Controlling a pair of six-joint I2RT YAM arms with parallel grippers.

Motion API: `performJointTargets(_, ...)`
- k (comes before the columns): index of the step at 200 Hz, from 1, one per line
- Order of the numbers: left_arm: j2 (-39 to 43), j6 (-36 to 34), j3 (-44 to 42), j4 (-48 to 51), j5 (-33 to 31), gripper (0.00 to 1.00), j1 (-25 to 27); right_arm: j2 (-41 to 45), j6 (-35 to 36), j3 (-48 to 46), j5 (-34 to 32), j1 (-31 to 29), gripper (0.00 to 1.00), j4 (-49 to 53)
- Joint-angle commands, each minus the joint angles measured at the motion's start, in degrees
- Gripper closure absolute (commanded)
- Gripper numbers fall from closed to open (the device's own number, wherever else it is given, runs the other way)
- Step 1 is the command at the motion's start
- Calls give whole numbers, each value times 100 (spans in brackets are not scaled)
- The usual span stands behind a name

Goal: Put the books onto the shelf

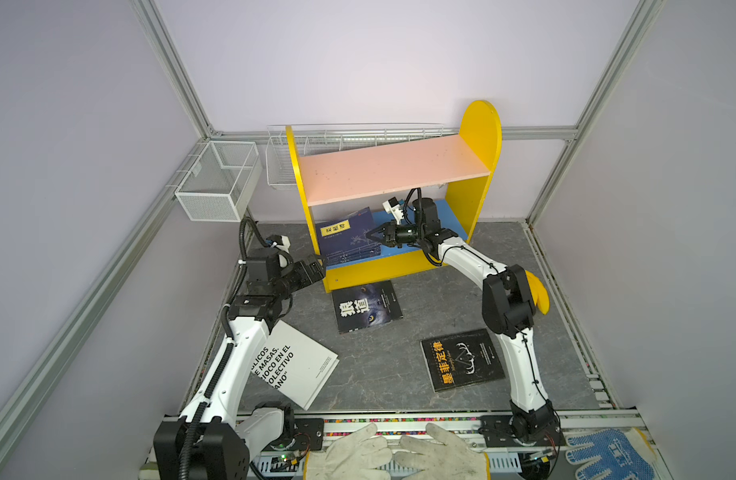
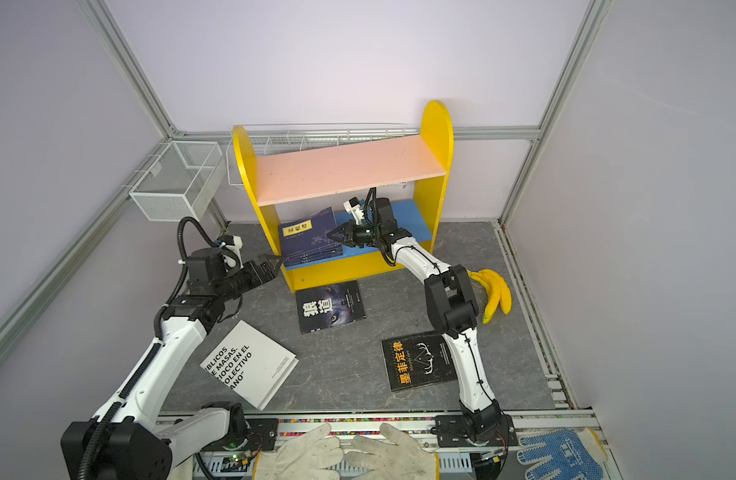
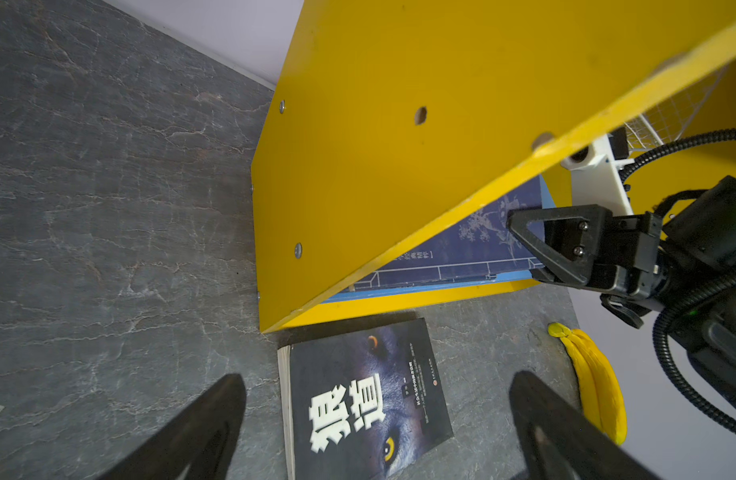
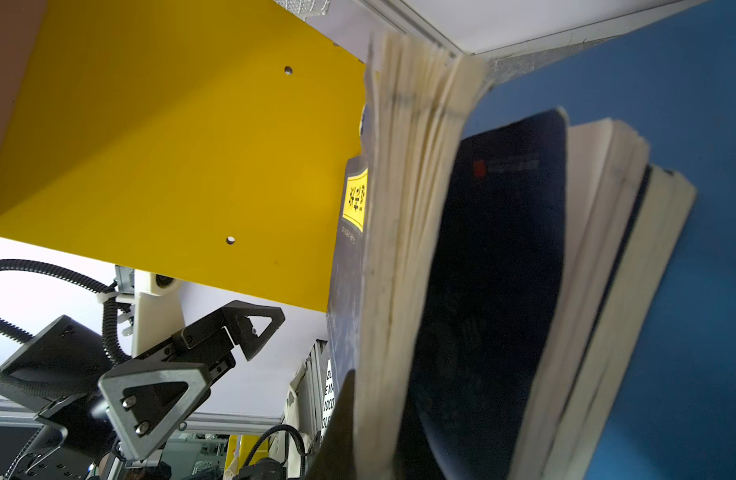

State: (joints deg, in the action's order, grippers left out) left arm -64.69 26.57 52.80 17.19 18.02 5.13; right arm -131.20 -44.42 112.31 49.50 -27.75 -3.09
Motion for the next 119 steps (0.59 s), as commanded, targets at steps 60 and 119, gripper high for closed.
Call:
performJointTargets(60, -412, 156, -77, -537, -149, 1, -45, -218, -65, 369, 30, -112, 91, 6)
performJointTargets(119, -775, 308, 82, -882, -96, 1, -47, -247, 156, 366, 90, -127, 91, 296)
